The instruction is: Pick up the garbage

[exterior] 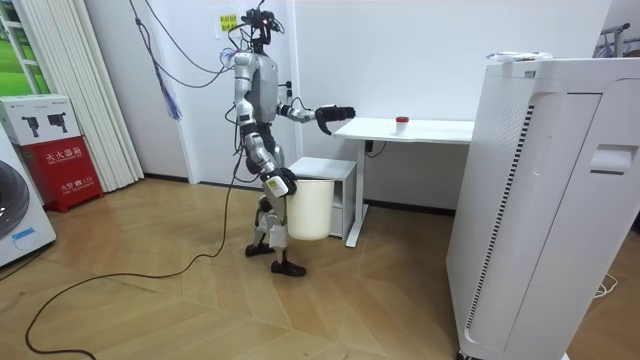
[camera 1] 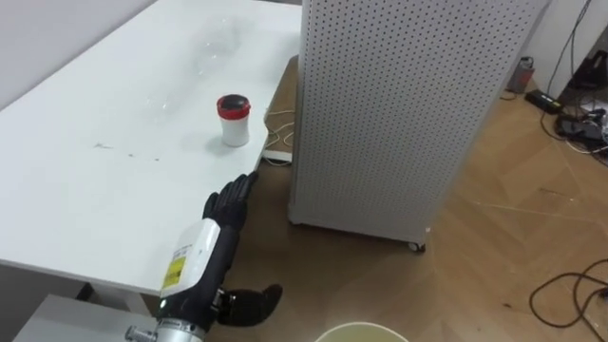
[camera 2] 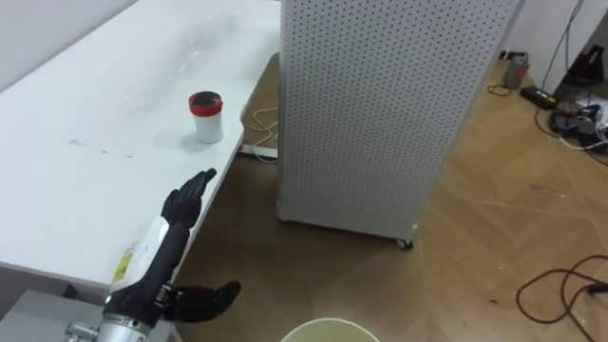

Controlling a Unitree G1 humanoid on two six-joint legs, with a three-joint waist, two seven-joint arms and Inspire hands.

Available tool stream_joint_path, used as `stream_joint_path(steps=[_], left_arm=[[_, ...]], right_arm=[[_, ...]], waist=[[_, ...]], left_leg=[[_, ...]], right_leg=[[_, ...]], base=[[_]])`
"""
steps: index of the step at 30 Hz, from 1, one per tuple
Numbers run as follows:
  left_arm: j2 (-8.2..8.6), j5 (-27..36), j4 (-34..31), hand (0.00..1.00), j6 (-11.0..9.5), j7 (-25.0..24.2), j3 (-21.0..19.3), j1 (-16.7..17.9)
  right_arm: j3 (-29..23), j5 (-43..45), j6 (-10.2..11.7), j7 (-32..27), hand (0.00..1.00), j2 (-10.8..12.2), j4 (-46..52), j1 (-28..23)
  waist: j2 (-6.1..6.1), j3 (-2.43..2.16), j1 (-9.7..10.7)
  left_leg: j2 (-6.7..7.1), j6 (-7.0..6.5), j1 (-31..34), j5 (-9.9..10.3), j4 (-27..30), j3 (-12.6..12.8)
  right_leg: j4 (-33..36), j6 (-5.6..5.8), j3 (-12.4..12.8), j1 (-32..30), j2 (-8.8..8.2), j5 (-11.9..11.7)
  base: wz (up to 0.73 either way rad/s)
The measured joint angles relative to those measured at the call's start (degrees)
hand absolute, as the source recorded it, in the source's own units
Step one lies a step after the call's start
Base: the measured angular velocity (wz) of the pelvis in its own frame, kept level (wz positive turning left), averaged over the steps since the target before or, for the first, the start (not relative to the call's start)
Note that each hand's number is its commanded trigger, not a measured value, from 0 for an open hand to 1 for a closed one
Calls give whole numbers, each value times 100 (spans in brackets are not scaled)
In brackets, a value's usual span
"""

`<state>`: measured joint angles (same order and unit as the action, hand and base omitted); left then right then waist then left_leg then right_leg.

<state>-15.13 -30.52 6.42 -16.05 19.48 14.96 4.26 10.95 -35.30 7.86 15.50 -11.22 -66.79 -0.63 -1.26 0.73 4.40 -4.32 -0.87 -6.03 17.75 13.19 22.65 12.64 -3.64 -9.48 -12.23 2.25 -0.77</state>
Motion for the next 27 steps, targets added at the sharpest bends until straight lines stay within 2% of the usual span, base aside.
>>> stream_joint_path(steps=[5,7,9,13,18,22,23,24,25,26,27], left_arm=[[69,59,-17,0,-42,26,-483,20],[67,86,-127,0,-54,90,-625,27],[86,127,-257,0,-73,286,-680,36],[118,257,-341,0,-265,619,-755,50],[122,1281,-321,0,-299,643,-804,458],[138,1679,104,0,-283,634,-827,506],[158,1746,189,0,-263,631,-826,506],[182,1750,219,0,-264,632,-837,506],[248,1750,280,0,-263,632,-873,509],[335,1744,314,0,-262,634,-928,547],[370,1746,320,0,-262,634,-947,553]], right_arm=[[-305,58,-10,165,100,15,-74,-92],[-392,64,-10,170,100,15,-72,-90],[-468,64,-12,166,100,12,-72,-97],[-556,71,-12,91,100,16,-71,-134],[-552,166,-12,64,100,19,-76,-185],[-548,164,-20,34,100,40,-85,-264],[-539,148,-22,22,100,54,-85,-275],[-539,149,-30,18,100,67,-85,-275],[-546,138,-40,8,100,112,-85,-287],[-551,137,-42,-9,100,165,-85,-338],[-546,135,-41,-26,100,174,-83,-359]], waist=[[-13,6,-6],[-16,8,-15],[-15,6,-35],[41,-37,-163],[58,-59,-173],[30,-49,-258],[9,-35,-286],[-11,-21,-294],[-29,11,-316],[-61,-11,-347],[-101,-34,-358]], left_leg=[[27,30,-132,4,-70,-439],[98,45,-143,6,-178,-610],[107,56,-141,-2,-201,-626],[111,59,-185,-4,-212,-628],[105,69,-274,-10,-229,-753],[67,77,-264,-16,-154,-703],[29,83,-255,-11,-147,-696],[12,97,-253,-3,-158,-693],[-48,140,-269,52,-148,-647],[-154,255,-332,115,-69,-361],[-189,322,-355,167,22,-238]], right_leg=[[-43,-25,167,147,91,14],[-78,-41,179,151,106,-26],[-108,-61,195,151,117,-76],[-107,-103,181,157,152,-122],[-108,-123,170,229,183,-95],[-84,-145,140,231,173,-63],[-63,-109,140,224,180,-4],[-20,-121,127,215,180,60],[259,-162,35,173,162,265],[944,-233,-241,174,18,760],[1223,-254,-361,191,-53,1028]], base=[[-5],[-8],[-7],[-12],[-4],[2],[3],[10],[15],[15],[9]])
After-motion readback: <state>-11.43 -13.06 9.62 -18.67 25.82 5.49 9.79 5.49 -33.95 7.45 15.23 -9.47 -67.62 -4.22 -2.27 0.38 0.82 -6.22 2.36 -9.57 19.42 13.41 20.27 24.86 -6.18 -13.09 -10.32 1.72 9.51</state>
